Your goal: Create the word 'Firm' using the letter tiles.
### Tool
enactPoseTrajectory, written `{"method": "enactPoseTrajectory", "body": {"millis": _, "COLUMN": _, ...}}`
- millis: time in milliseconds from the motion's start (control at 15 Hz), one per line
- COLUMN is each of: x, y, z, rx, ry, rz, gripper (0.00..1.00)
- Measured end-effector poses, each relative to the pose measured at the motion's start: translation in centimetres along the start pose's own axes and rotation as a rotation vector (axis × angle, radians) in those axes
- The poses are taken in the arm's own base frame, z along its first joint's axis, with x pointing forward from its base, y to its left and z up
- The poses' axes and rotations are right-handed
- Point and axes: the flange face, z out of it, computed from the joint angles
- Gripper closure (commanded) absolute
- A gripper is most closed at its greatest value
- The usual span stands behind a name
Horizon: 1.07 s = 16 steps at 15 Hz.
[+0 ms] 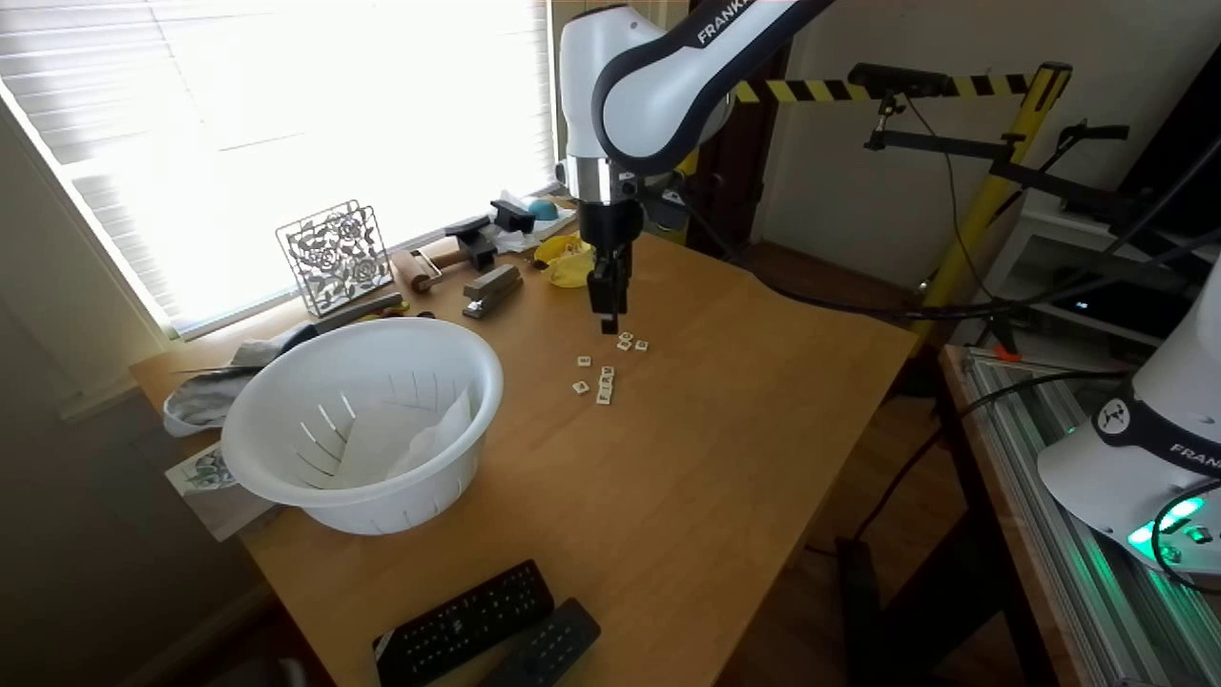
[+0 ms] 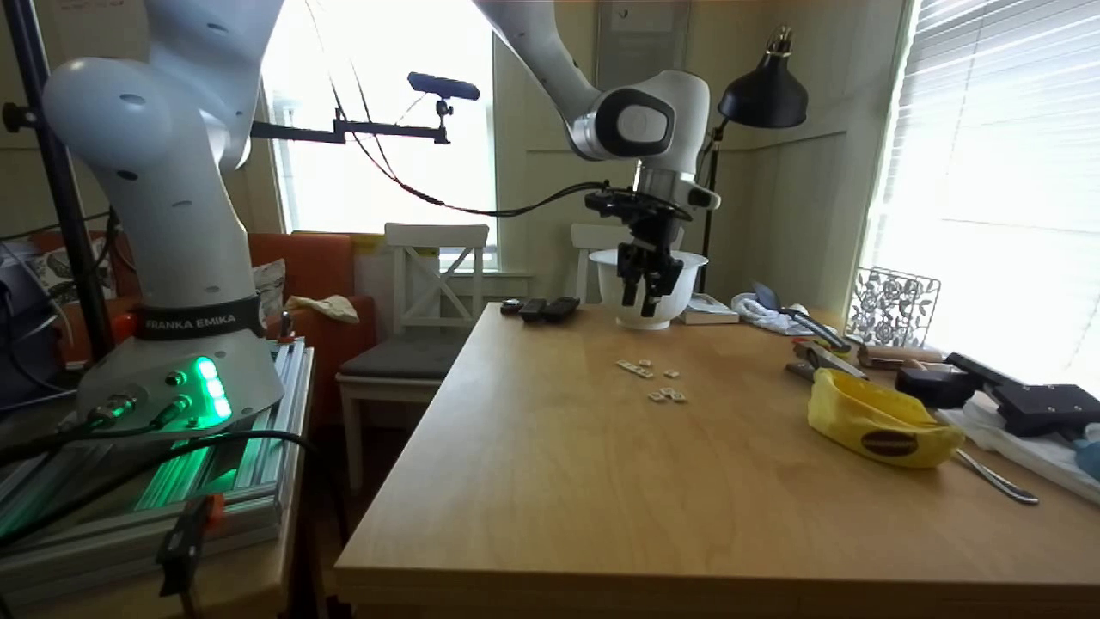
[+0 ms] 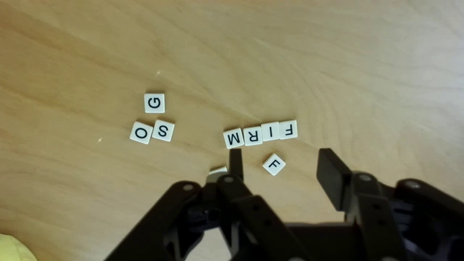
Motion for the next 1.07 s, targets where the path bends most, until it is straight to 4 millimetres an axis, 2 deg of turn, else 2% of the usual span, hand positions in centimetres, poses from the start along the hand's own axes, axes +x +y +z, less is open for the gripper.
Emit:
{"method": "enactPoseTrajectory", "body": {"millis": 267, "x": 0.8, "y": -0.2, "z": 1.8, "rx": 0.002, "ry": -0.019, "rz": -0.055, "gripper": 0.99}}
{"method": "enactPoseTrajectory", "body": {"millis": 600, "x": 2.7, "y": -0.3, "z": 4.6, "rx": 0.006, "ry": -0.025, "rz": -0.102, "gripper": 1.0}}
{"method": "enactPoseTrajectory", "body": {"millis": 1067, "x": 4.8, "y": -1.3, "z": 7.3, "rx": 0.007, "ry": -0.033, "rz": -0.152, "gripper": 1.0}}
